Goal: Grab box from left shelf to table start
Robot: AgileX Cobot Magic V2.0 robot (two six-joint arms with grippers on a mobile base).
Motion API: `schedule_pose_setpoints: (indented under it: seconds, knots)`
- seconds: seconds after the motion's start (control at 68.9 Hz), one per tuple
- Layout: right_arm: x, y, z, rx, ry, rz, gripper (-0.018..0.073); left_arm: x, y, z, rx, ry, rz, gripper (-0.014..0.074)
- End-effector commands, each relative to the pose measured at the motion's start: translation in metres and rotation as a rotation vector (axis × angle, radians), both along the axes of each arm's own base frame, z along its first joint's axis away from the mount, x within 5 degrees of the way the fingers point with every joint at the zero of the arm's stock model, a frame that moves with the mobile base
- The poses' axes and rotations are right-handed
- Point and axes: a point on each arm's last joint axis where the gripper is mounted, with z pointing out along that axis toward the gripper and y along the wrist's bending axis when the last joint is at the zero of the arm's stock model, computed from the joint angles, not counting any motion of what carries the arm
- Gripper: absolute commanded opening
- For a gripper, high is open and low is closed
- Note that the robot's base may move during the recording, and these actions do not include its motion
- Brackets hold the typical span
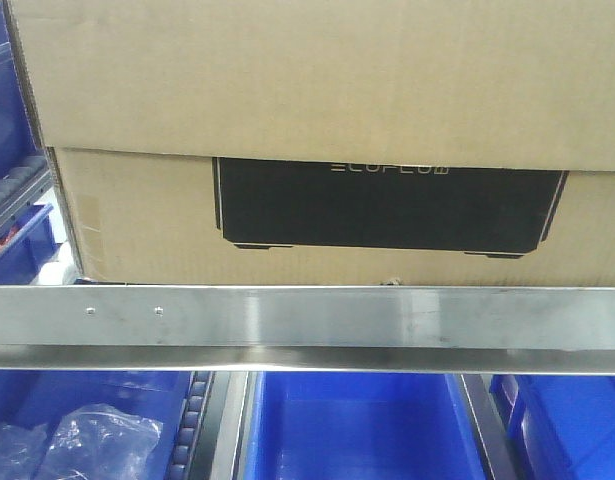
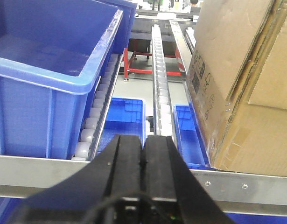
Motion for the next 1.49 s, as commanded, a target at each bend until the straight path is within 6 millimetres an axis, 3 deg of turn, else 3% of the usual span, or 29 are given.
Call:
schedule_pose_setpoints:
  seconds: [0.0, 0.392, 0.522, 0.624, 0.74, 0.958, 1.088, 1.175, 1.364, 1.48]
  knots:
    - [-0.002, 0.0, 0.016, -0.016, -0.126, 0.001, 0.0057, -0.001, 0.0, 0.009, -0.008, -0.094, 0.003, -0.0104]
    - [-0.002, 0.0, 0.016, -0.016, -0.126, 0.001, 0.0057, -0.001, 0.001, 0.009, -0.011, -0.104, 0.003, -0.0104]
    - [-0.002, 0.0, 0.016, -0.016, -0.126, 0.001, 0.0057, -0.003, 0.001, 0.018, -0.037, -0.199, 0.01, -0.0104]
    - [-0.002, 0.0, 0.016, -0.016, -0.126, 0.001, 0.0057, -0.009, 0.003, 0.04, -0.054, -0.371, 0.02, -0.0103]
    - [-0.002, 0.0, 0.016, -0.016, -0.126, 0.001, 0.0057, -0.017, 0.003, 0.075, -0.059, -0.427, 0.015, -0.0103]
    - [-0.002, 0.0, 0.016, -0.016, -0.126, 0.001, 0.0057, -0.019, 0.002, 0.148, -0.052, -0.353, -0.007, -0.0102]
    - [-0.002, 0.0, 0.016, -0.016, -0.126, 0.001, 0.0057, -0.006, 0.0, 0.176, -0.043, -0.264, -0.016, -0.0086]
    - [-0.002, 0.0, 0.016, -0.016, -0.126, 0.001, 0.0057, 0.008, -0.002, 0.187, -0.038, -0.166, -0.023, 0.0016]
    - [-0.002, 0.0, 0.016, -0.016, -0.126, 0.001, 0.0057, 0.04, -0.009, 0.203, -0.109, 0.021, -0.064, 0.0392]
    - [-0.002, 0.0, 0.016, -0.016, -0.126, 0.001, 0.0057, 0.061, -0.014, 0.211, -0.142, 0.152, -0.095, 0.0427]
